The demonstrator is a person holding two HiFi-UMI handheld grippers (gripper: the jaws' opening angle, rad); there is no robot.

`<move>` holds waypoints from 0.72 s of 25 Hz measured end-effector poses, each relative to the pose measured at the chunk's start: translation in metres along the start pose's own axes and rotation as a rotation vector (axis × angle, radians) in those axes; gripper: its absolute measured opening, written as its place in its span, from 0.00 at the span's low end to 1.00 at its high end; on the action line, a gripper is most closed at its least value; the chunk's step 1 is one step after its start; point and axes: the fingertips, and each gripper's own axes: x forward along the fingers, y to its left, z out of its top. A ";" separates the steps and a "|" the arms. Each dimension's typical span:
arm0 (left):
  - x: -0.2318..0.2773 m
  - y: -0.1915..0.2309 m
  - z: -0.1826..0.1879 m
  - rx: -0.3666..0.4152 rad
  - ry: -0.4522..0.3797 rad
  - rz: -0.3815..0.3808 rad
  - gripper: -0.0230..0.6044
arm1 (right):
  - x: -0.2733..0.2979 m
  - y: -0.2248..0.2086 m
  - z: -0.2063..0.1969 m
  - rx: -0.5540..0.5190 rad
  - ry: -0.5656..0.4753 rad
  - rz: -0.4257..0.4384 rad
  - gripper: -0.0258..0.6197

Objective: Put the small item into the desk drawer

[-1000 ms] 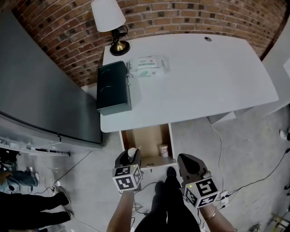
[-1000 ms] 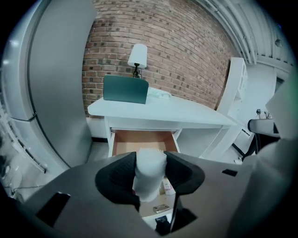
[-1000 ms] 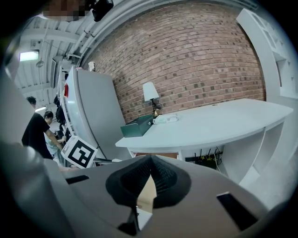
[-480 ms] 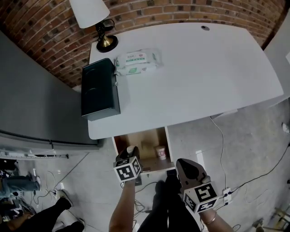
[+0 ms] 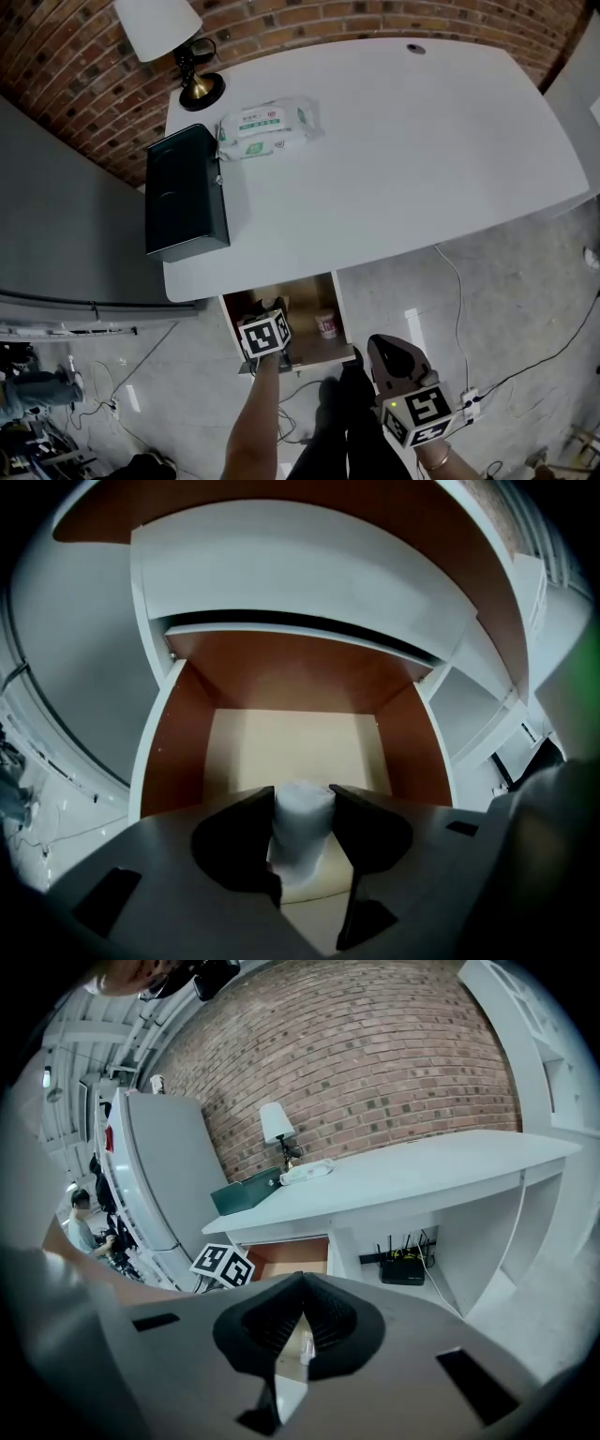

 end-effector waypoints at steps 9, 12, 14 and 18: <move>0.043 0.009 -0.012 -0.043 0.073 0.027 0.36 | 0.009 -0.016 -0.012 0.003 0.041 -0.006 0.05; 0.053 0.012 -0.014 -0.063 0.086 0.031 0.36 | 0.012 -0.018 -0.015 0.008 0.040 -0.005 0.05; 0.059 0.013 -0.015 -0.064 0.095 0.035 0.36 | 0.014 -0.020 -0.019 0.018 0.041 -0.004 0.05; 0.071 0.015 -0.018 -0.056 0.116 0.046 0.36 | 0.019 -0.019 -0.020 0.007 0.081 0.005 0.05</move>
